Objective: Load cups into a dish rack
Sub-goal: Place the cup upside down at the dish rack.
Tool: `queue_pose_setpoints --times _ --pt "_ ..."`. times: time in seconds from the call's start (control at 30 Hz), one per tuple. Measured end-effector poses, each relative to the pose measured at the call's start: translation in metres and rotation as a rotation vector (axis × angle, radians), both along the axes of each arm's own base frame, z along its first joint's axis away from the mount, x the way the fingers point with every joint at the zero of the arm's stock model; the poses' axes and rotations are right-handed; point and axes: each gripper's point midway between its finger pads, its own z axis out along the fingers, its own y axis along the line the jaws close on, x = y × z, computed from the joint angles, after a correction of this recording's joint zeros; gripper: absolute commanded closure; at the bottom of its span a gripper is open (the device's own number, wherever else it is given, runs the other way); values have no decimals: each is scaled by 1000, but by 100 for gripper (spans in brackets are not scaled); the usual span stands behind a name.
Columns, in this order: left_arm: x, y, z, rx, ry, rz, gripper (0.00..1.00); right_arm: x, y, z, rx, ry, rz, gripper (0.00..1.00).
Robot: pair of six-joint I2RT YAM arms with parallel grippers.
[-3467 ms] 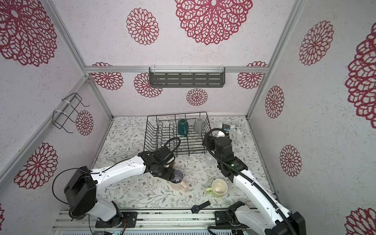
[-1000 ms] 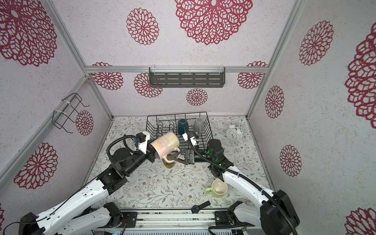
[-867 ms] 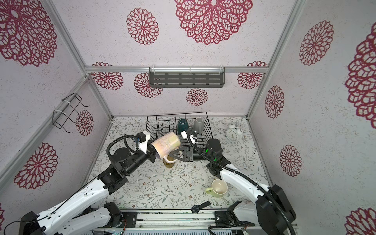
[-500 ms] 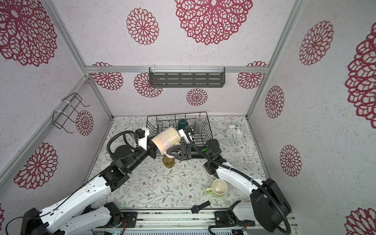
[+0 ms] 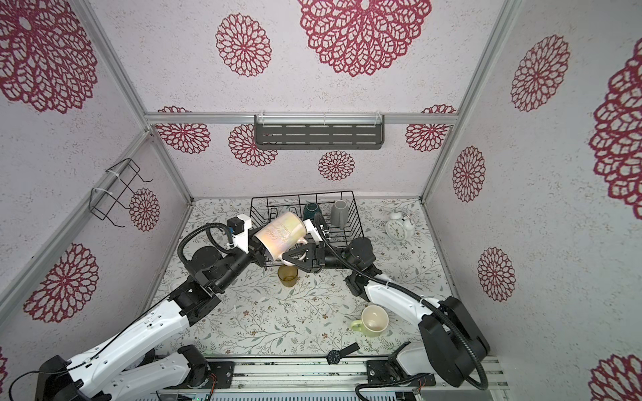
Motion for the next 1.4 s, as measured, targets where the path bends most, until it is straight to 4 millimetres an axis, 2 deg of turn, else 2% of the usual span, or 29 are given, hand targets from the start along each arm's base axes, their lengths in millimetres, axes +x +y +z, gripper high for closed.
queue_pose_setpoints --times 0.1,0.17,0.2,0.37,0.5,0.6,0.73,0.9,1.1,1.2,1.4 --pt "2 3 -2 8 -2 19 98 3 2 -2 8 11 3 97" --pt "3 5 -3 14 -1 30 87 5 3 -4 12 18 4 100" --pt "4 5 -4 15 -1 35 78 5 4 -4 13 20 4 100" --pt "4 7 -9 12 15 47 57 9 11 -11 16 25 -12 100" --pt "7 12 -12 16 31 78 31 10 11 -10 25 17 -19 100" --pt "9 20 -11 17 26 112 19 12 9 -9 31 4 -26 100" --pt "8 21 -15 24 35 118 9 25 3 -11 40 -8 -90 100" --pt "4 16 -32 45 65 98 1 57 -12 -34 -6 31 -216 100" --pt "2 19 -40 63 83 104 2 107 -43 -79 -200 27 -425 100" --pt "0 23 -41 73 90 113 2 128 -59 -102 -404 -65 -558 100" --pt "-4 34 -39 80 95 144 2 144 -86 -112 -708 -351 -691 100"
